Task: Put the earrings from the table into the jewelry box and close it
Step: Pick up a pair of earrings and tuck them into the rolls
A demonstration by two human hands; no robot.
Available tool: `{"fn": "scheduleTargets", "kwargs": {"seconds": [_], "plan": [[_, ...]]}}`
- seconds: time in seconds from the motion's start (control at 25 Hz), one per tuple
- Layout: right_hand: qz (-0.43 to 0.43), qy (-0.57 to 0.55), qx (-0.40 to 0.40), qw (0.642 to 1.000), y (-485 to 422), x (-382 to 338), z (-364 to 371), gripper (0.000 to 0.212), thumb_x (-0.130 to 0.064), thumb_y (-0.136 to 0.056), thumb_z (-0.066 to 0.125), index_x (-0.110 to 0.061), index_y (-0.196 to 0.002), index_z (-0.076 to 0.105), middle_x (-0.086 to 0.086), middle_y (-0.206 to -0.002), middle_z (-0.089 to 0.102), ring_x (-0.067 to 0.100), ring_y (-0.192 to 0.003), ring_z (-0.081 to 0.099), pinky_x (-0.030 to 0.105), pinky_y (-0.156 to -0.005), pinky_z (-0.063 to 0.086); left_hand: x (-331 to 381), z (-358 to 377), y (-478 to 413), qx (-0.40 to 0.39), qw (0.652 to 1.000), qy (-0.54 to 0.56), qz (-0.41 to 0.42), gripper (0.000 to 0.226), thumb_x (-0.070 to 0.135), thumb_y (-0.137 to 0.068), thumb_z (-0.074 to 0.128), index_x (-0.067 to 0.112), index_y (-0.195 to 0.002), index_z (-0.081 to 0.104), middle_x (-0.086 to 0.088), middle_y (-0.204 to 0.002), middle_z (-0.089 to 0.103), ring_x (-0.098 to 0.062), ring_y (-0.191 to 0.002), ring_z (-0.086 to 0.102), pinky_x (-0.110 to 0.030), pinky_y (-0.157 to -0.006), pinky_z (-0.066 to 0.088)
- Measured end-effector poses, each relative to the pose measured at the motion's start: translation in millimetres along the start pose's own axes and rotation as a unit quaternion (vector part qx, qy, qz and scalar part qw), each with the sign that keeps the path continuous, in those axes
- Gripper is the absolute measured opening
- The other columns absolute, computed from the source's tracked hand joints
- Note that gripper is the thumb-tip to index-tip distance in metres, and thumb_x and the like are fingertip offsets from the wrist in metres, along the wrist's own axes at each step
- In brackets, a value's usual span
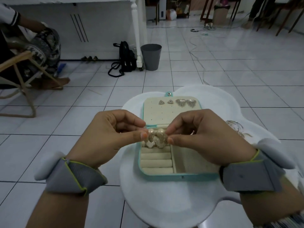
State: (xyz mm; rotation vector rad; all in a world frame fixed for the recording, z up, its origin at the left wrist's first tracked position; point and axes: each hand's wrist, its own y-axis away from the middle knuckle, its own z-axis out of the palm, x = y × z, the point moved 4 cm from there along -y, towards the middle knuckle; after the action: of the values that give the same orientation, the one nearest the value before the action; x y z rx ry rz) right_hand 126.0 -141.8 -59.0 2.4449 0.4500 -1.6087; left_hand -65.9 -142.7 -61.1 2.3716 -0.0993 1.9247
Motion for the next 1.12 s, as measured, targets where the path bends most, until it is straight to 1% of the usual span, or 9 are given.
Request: {"fn": "scheduleTargets", "kwargs": {"seconds": [0.12,0.2,0.28,0.4,0.52,0.64,0.76,0.92,1.12], "plan": [[0.002,0.08,-0.017,0.997,-2.5,0.7,9.7,0.013,-0.008,-0.071,0.078,-0.021,-0.071,0.074,-0.011,-0.06,0.069,-0.006,-0.053,0.056,0.005,-0.055,0.041,-11.8,0.7,4.4,-0.014,1.0,-0.023,-0.012,0.019,0.003,-0.058,0.08,0.011,-0.073,0.07,-0.007,-0.069,0.075,-0.015,-0.067,0.071,-0.021,-0.069,0.058],[0.002,0.107,-0.021,0.994,-2.0,1.4,11.5,0.013,-0.009,-0.07,0.078,-0.021,-0.07,0.074,-0.015,-0.058,0.067,-0.004,-0.053,0.057,0.005,-0.055,0.041,-17.5,2.6,5.3,-0.021,0.999,-0.035,-0.011,0.018,-0.003,-0.064,0.078,0.011,-0.074,0.07,-0.006,-0.07,0.075,-0.014,-0.068,0.07,-0.021,-0.07,0.056],[-0.002,0.129,-0.021,0.991,-1.4,1.6,13.4,0.013,-0.009,-0.07,0.079,-0.022,-0.07,0.075,-0.018,-0.058,0.066,-0.004,-0.054,0.057,0.005,-0.057,0.041,-20.4,3.2,5.7,-0.025,0.999,-0.035,-0.007,0.02,-0.004,-0.065,0.078,0.013,-0.073,0.07,-0.005,-0.071,0.076,-0.012,-0.068,0.07,-0.019,-0.069,0.056],[-0.004,0.145,-0.012,0.989,0.0,0.0,13.5,0.016,-0.01,-0.069,0.078,-0.025,-0.067,0.074,-0.018,-0.06,0.067,-0.004,-0.054,0.056,0.005,-0.057,0.042,-22.8,4.9,4.3,-0.032,0.999,-0.028,-0.001,0.022,-0.006,-0.065,0.078,0.014,-0.071,0.07,-0.003,-0.07,0.076,-0.009,-0.067,0.07,-0.021,-0.07,0.055],[-0.004,0.168,-0.008,0.986,0.7,-0.6,13.6,0.016,-0.012,-0.07,0.078,-0.027,-0.066,0.074,-0.016,-0.067,0.069,0.0,-0.055,0.054,0.008,-0.058,0.044,-24.8,6.3,2.9,-0.04,0.999,-0.035,-0.003,0.022,-0.006,-0.064,0.079,0.012,-0.071,0.069,-0.001,-0.068,0.075,-0.005,-0.063,0.068,-0.015,-0.063,0.051],[0.0,0.189,-0.008,0.982,0.4,0.2,13.2,0.013,-0.016,-0.07,0.078,-0.028,-0.068,0.074,-0.02,-0.067,0.069,0.003,-0.055,0.054,0.007,-0.057,0.042,-24.8,6.7,2.5,-0.047,0.998,-0.05,-0.007,0.02,-0.005,-0.064,0.08,0.01,-0.072,0.069,0.002,-0.064,0.074,0.0,-0.057,0.064,-0.008,-0.055,0.044],[-0.005,0.205,-0.008,0.979,0.7,0.0,12.6,0.012,-0.018,-0.07,0.077,-0.029,-0.069,0.074,-0.018,-0.067,0.069,0.004,-0.055,0.055,0.006,-0.057,0.041,-23.3,6.4,3.2,-0.048,0.997,-0.068,-0.005,0.017,-0.002,-0.066,0.08,0.01,-0.072,0.07,0.006,-0.057,0.071,0.003,-0.052,0.058,-0.006,-0.049,0.038],[-0.006,0.217,-0.012,0.976,1.2,-0.2,14.0,0.011,-0.019,-0.072,0.075,-0.03,-0.071,0.074,-0.017,-0.07,0.07,0.003,-0.06,0.057,0.005,-0.06,0.041,-21.8,7.1,2.9,-0.049,0.994,-0.096,0.005,0.016,0.002,-0.067,0.08,0.014,-0.071,0.07,0.01,-0.056,0.069,0.001,-0.051,0.052,-0.006,-0.048,0.037],[-0.012,0.239,-0.014,0.971,1.2,-0.6,16.2,0.012,-0.02,-0.072,0.073,-0.032,-0.071,0.073,-0.021,-0.066,0.066,0.002,-0.063,0.058,0.009,-0.063,0.042,-21.4,7.1,2.3,-0.05,0.988,-0.142,0.021,0.014,0.009,-0.066,0.08,0.019,-0.068,0.071,0.01,-0.059,0.069,-0.01,-0.055,0.044,-0.01,-0.048,0.036]]}}
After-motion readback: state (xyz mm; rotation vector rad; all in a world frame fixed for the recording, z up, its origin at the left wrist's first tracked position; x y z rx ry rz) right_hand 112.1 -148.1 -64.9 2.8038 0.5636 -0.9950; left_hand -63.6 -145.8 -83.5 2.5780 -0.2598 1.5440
